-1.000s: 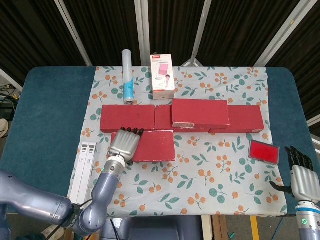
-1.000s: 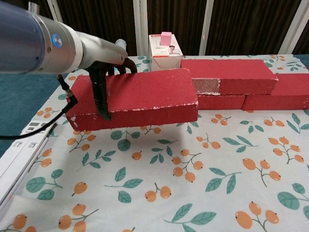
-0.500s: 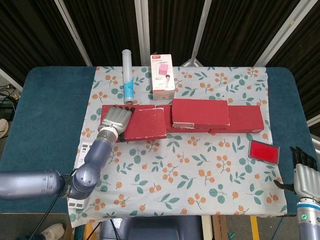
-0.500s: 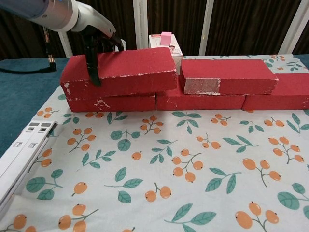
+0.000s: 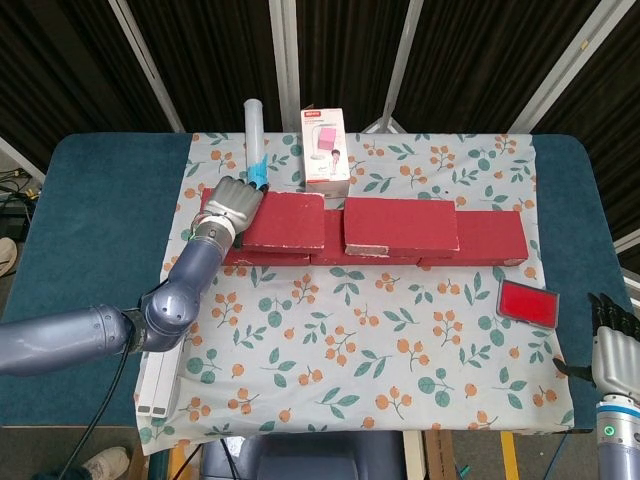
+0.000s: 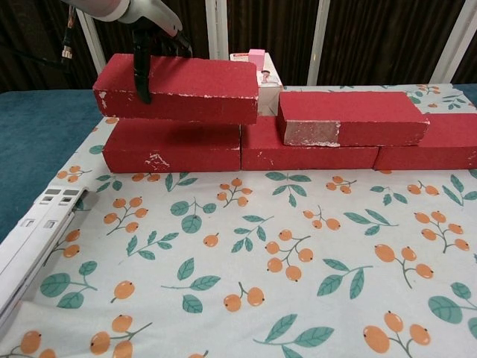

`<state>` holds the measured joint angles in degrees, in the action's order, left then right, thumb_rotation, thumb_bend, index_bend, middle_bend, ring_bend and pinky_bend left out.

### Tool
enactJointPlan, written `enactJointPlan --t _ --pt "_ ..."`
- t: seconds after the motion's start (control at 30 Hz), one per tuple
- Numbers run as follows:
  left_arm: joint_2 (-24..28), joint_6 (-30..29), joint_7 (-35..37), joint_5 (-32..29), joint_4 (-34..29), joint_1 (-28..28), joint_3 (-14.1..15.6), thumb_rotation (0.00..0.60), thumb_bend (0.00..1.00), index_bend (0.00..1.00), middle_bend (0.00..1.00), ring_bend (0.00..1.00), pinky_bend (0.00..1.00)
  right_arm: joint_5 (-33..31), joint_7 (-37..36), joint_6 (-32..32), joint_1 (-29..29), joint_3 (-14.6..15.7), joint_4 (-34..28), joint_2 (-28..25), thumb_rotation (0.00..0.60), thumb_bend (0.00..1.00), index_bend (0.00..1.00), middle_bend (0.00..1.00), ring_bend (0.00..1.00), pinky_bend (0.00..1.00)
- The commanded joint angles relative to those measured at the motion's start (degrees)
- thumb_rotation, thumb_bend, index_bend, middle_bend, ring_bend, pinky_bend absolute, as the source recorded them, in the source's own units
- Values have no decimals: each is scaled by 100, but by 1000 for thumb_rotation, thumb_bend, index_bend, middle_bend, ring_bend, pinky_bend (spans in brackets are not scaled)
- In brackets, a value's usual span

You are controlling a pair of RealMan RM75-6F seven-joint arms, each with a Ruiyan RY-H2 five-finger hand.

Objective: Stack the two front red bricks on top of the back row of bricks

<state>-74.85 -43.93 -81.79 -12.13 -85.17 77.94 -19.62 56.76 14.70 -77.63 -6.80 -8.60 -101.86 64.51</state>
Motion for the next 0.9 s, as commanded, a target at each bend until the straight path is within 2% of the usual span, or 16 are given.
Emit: enactJointPlan --t 0.03,0.4,0.9 --pt "-166 277 127 141 370 119 207 600 0 301 348 328 281 -34 27 -12 -4 -13 10 14 600 68 0 0 0 0" --pt "-413 707 843 -50 1056 355 635 600 0 298 347 328 281 -120 113 52 -45 -13 57 61 600 68 0 0 0 0" --pt "-568 884 1202 -321 1327 735 1187 600 0 295 345 328 281 -175 139 49 -61 -33 88 92 600 68 0 0 0 0"
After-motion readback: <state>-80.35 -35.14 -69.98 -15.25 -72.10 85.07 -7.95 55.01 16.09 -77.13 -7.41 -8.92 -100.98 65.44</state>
